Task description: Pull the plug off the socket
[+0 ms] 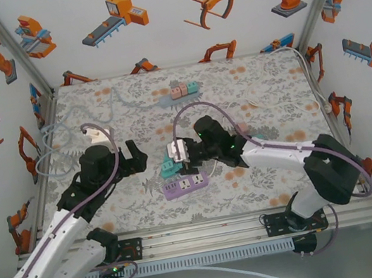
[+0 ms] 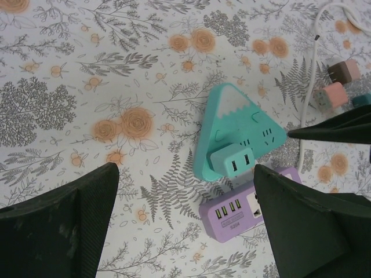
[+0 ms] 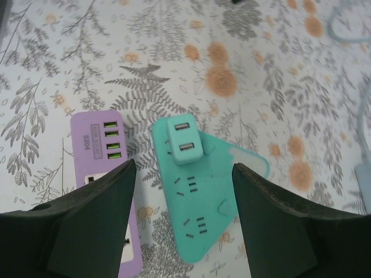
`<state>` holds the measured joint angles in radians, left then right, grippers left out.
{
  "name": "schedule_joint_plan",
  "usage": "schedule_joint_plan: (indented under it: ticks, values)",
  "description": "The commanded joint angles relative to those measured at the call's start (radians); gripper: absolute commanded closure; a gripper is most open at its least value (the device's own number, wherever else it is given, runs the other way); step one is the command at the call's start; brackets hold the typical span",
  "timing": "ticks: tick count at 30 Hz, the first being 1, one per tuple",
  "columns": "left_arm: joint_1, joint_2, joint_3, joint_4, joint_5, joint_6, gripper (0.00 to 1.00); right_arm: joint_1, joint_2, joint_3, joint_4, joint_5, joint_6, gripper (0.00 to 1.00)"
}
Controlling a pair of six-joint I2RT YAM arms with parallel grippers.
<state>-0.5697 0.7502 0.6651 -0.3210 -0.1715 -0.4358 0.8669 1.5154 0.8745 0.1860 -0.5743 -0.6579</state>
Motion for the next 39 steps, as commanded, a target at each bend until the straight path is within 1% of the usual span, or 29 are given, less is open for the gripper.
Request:
schedule_joint_plan:
  ticks: [1, 6, 9, 12, 15, 18, 21, 25, 27, 29, 30, 32, 34, 37, 39]
  values:
    - [0.015, -0.022, -0.012, -0.029, 0.003, -0.031, 0.1, 0.017, 0.06, 0.075, -0.073, -0.059, -0.164, 0.37]
    - [0.022, -0.032, -0.02, -0.038, 0.007, -0.032, 0.1, 0.03, 0.159, 0.14, -0.079, -0.03, -0.183, 0.38]
    - [0.024, -0.033, -0.024, -0.037, 0.013, -0.035, 0.1, 0.035, 0.212, 0.175, -0.094, -0.032, -0.198, 0.42]
    - [0.026, -0.03, -0.029, -0.035, 0.019, -0.043, 0.1, 0.039, 0.252, 0.196, -0.104, -0.02, -0.217, 0.52]
    - [0.032, -0.013, -0.031, -0.025, 0.055, -0.044, 0.08, 0.041, 0.264, 0.199, -0.111, -0.025, -0.233, 0.67]
    - [0.035, 0.041, -0.01, -0.039, 0.086, -0.044, 0.08, 0.041, 0.25, 0.181, -0.108, -0.031, -0.267, 0.71]
    - [0.039, 0.091, -0.01, -0.008, 0.11, -0.054, 0.08, 0.041, 0.228, 0.166, -0.135, -0.058, -0.327, 0.73]
    - [0.052, 0.232, 0.006, 0.081, 0.25, -0.094, 0.08, 0.04, 0.215, 0.192, -0.282, -0.137, -0.445, 0.74]
    - [0.052, 0.307, 0.011, 0.122, 0.29, -0.112, 0.09, 0.04, 0.204, 0.183, -0.299, -0.163, -0.461, 0.74]
    - [0.053, 0.366, -0.008, 0.187, 0.295, -0.13, 0.14, 0.04, 0.195, 0.168, -0.298, -0.176, -0.471, 0.74]
    - [0.054, 0.397, -0.015, 0.222, 0.311, -0.137, 0.19, 0.04, 0.192, 0.161, -0.298, -0.175, -0.473, 0.74]
    - [0.054, 0.463, -0.007, 0.273, 0.375, -0.144, 0.26, 0.04, 0.188, 0.15, -0.298, -0.17, -0.473, 0.74]
    - [0.054, 0.527, -0.005, 0.337, 0.432, -0.163, 0.3, 0.039, 0.187, 0.142, -0.296, -0.164, -0.474, 0.74]
    - [0.053, 0.602, -0.017, 0.429, 0.48, -0.197, 0.37, 0.04, 0.189, 0.14, -0.292, -0.152, -0.474, 0.74]
    - [0.053, 0.643, -0.023, 0.473, 0.497, -0.21, 0.41, 0.04, 0.19, 0.144, -0.29, -0.147, -0.474, 0.74]
